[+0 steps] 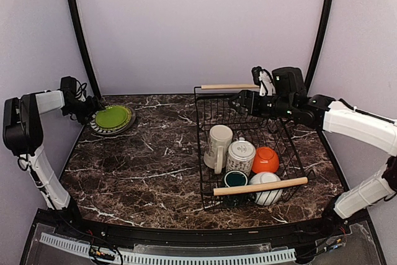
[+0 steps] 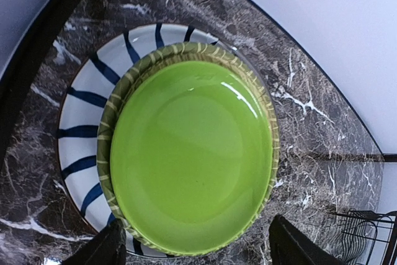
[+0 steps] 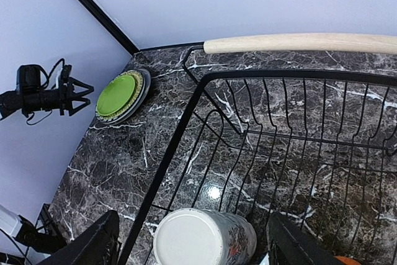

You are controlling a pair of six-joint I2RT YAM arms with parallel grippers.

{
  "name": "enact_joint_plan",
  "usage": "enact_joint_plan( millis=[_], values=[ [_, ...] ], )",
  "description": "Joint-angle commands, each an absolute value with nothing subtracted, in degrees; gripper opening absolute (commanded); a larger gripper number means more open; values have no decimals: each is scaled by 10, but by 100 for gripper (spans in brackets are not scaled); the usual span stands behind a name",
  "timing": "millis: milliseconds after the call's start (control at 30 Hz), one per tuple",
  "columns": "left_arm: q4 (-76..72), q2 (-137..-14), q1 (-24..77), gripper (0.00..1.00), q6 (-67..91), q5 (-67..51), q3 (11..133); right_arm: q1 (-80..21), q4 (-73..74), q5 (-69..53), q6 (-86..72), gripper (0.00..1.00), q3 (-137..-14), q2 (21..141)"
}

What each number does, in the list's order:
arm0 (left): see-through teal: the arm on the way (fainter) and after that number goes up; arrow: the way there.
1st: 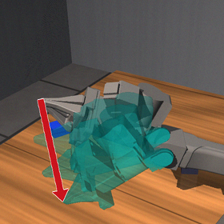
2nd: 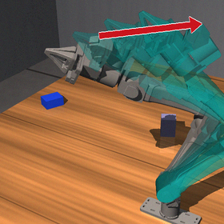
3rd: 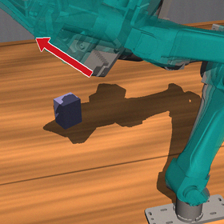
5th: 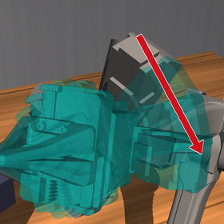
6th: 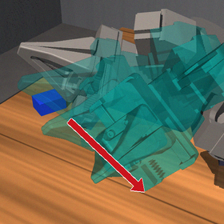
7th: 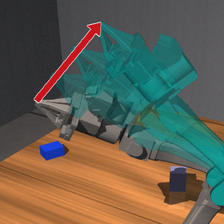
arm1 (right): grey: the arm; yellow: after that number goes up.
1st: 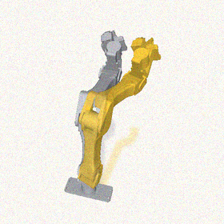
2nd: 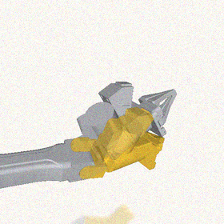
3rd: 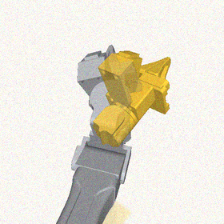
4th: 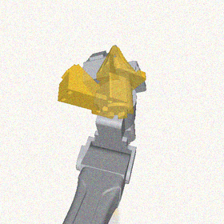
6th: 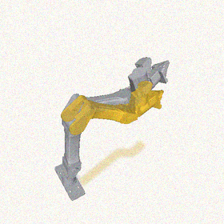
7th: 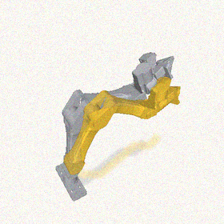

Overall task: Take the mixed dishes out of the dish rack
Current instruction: Place the plate on the plate, then grab the cup from the dish rack.

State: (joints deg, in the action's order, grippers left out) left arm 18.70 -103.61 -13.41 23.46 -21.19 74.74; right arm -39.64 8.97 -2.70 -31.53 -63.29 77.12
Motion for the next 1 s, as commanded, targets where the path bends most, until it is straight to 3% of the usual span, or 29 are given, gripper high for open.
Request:
enact_joint_plan(
  millis=[0,433,667,967],
  values=[
    [191,-978,-138,81,221,-184,732,-395,106,-13,-300,79,-646,777],
    [129,-895,-113,91,237,-238,683,-396,183,-12,-268,85,-693,820],
    [133,-861,-38,92,215,-232,681,-407,251,-25,-236,98,-737,869],
    [141,-831,86,93,157,-210,688,-457,368,18,-196,99,-834,946]
  ],
)
